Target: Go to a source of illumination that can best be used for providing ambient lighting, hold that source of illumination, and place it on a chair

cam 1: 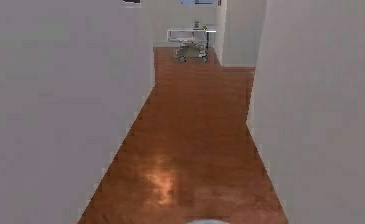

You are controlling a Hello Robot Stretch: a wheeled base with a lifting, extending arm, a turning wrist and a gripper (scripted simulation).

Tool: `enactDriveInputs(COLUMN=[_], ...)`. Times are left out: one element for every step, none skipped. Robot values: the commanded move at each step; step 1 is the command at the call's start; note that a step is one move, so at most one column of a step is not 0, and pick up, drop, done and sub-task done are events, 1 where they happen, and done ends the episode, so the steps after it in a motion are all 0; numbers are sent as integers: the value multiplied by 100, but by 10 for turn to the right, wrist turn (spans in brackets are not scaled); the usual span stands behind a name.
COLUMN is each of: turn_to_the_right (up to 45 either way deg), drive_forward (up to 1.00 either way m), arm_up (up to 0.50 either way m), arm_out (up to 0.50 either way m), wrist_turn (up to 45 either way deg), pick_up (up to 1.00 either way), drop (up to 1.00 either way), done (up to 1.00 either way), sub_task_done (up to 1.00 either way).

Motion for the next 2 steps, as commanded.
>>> enactDriveInputs(turn_to_the_right=[0,0], drive_forward=[100,100], arm_up=[0,0], arm_out=[0,0], wrist_turn=[0,0], pick_up=[0,0], drop=[0,0], done=[0,0], sub_task_done=[0,0])
